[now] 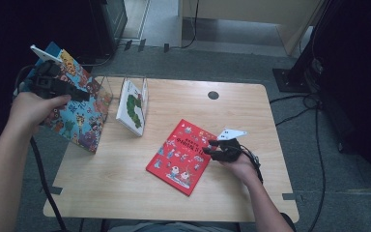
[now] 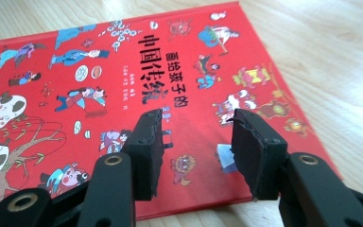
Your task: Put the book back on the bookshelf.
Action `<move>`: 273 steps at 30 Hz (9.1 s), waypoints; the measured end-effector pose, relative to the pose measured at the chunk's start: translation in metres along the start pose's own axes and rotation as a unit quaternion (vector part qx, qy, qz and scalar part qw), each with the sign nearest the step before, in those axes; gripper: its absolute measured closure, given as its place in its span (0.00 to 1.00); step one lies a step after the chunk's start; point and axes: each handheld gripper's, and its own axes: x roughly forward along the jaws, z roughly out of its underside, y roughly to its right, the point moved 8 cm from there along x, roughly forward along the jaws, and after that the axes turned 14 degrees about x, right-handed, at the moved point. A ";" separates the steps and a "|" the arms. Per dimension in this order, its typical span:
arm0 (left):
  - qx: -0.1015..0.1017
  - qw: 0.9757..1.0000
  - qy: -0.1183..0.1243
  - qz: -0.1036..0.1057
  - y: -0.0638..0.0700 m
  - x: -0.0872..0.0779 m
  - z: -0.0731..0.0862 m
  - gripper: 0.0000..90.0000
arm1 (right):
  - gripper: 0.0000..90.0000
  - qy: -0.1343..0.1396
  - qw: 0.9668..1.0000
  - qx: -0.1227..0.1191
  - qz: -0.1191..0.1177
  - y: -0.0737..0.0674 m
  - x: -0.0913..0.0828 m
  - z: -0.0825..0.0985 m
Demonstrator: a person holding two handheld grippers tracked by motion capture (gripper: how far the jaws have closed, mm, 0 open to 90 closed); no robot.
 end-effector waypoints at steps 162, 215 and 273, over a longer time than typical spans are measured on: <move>0.079 0.991 -0.031 0.107 0.112 0.265 0.090 0.96 | 0.76 -0.030 0.975 0.214 0.060 0.007 -0.014 0.023; 0.080 0.987 -0.020 0.140 0.145 0.279 0.096 1.00 | 0.82 -0.169 0.929 0.321 0.065 0.002 -0.054 -0.043; 0.123 0.977 0.063 0.164 0.156 0.250 0.071 0.47 | 0.98 -0.285 0.942 0.167 0.053 -0.081 -0.066 -0.150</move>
